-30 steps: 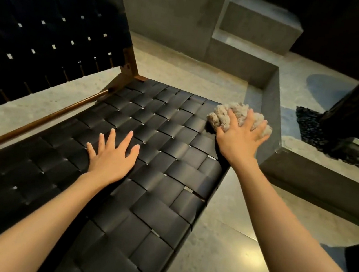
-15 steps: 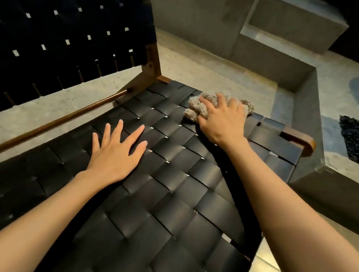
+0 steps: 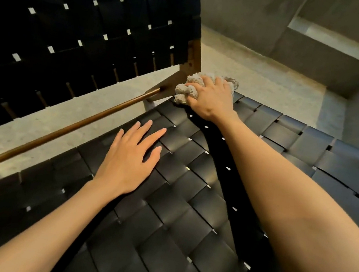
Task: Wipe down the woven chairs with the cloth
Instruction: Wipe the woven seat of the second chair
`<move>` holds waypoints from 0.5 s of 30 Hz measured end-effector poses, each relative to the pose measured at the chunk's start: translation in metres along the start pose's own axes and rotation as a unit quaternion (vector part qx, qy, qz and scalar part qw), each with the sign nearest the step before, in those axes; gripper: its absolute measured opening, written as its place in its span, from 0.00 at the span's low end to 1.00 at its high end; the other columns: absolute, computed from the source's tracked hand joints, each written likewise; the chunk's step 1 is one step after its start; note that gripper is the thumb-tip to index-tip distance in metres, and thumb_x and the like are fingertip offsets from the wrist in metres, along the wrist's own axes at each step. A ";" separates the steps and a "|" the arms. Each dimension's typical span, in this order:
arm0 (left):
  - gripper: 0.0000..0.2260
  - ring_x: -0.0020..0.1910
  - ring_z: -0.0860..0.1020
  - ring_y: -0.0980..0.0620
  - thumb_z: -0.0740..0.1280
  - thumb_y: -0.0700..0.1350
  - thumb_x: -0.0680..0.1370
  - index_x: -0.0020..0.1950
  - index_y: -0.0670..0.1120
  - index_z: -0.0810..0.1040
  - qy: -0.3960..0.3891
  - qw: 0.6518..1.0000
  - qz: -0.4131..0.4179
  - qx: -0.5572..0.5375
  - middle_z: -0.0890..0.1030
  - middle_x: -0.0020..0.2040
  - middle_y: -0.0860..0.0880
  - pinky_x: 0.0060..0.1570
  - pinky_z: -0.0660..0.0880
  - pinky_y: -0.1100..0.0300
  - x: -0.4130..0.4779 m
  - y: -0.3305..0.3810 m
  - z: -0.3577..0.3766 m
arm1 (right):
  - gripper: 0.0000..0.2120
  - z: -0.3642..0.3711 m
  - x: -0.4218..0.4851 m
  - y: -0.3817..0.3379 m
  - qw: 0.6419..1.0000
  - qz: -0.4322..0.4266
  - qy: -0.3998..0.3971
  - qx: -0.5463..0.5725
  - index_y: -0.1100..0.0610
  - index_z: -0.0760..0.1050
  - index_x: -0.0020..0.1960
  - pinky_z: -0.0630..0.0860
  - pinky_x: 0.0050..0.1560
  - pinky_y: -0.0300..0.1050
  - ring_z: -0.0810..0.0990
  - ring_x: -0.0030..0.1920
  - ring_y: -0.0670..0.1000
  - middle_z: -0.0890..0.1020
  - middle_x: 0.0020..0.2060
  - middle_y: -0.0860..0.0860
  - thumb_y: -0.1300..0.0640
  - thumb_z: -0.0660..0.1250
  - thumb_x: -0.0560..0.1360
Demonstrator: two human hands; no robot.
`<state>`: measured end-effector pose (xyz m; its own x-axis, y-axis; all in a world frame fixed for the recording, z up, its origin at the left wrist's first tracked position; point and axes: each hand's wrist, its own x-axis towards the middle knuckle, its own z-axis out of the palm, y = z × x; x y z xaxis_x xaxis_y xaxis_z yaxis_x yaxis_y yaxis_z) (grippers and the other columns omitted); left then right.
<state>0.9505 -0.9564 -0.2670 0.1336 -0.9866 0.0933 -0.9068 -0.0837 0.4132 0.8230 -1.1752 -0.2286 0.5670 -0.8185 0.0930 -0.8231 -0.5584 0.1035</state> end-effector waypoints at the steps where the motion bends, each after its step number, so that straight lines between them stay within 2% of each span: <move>1: 0.24 0.76 0.48 0.55 0.50 0.57 0.81 0.77 0.57 0.54 0.012 1.000 -0.017 -0.016 0.53 0.78 0.54 0.73 0.44 0.54 -0.001 0.000 0.000 | 0.24 -0.001 0.000 -0.002 1.000 -0.004 -0.002 0.004 0.46 0.65 0.72 0.58 0.66 0.56 0.63 0.67 0.61 0.65 0.72 0.53 0.42 0.52 0.78; 4: 0.26 0.76 0.53 0.51 0.52 0.56 0.81 0.77 0.49 0.56 0.060 0.992 -0.113 -0.013 0.57 0.77 0.48 0.73 0.52 0.51 -0.005 0.001 -0.001 | 0.23 -0.006 -0.013 -0.018 0.998 -0.053 0.004 0.031 0.49 0.67 0.71 0.61 0.64 0.54 0.67 0.65 0.60 0.69 0.70 0.55 0.44 0.53 0.79; 7: 0.27 0.76 0.50 0.44 0.46 0.59 0.80 0.78 0.51 0.51 0.037 0.978 -0.183 0.089 0.54 0.78 0.45 0.73 0.45 0.44 -0.011 0.002 0.000 | 0.22 -0.006 -0.040 -0.042 0.988 -0.134 -0.003 0.078 0.48 0.70 0.70 0.62 0.66 0.52 0.68 0.65 0.56 0.71 0.69 0.51 0.44 0.55 0.78; 10: 0.28 0.77 0.47 0.44 0.42 0.61 0.79 0.78 0.54 0.47 0.021 0.978 -0.181 0.099 0.51 0.78 0.45 0.73 0.42 0.44 -0.019 0.002 0.001 | 0.21 -0.005 -0.057 -0.045 0.979 -0.178 -0.017 0.094 0.45 0.70 0.69 0.60 0.67 0.52 0.65 0.67 0.55 0.68 0.71 0.49 0.44 0.57 0.77; 12: 0.27 0.77 0.45 0.45 0.40 0.61 0.79 0.78 0.55 0.45 0.007 0.982 -0.159 0.097 0.49 0.78 0.46 0.73 0.41 0.45 -0.028 0.002 -0.002 | 0.22 -0.008 -0.057 -0.035 0.986 -0.159 -0.003 0.055 0.45 0.69 0.70 0.60 0.67 0.53 0.64 0.67 0.57 0.67 0.71 0.50 0.44 0.58 0.77; 15: 0.26 0.77 0.44 0.47 0.41 0.60 0.79 0.77 0.56 0.43 -0.010 0.987 -0.133 0.092 0.47 0.78 0.46 0.72 0.40 0.46 -0.037 0.000 -0.002 | 0.23 -0.007 -0.045 -0.007 0.998 -0.041 0.018 -0.035 0.46 0.69 0.70 0.60 0.66 0.56 0.63 0.67 0.60 0.64 0.71 0.52 0.44 0.57 0.76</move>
<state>0.9463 -0.9191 -0.2686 0.3702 -0.9288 -0.0140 -0.8985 -0.3619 0.2484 0.8032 -1.1334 -0.2264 0.6342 -0.7644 0.1164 -0.7703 -0.6115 0.1811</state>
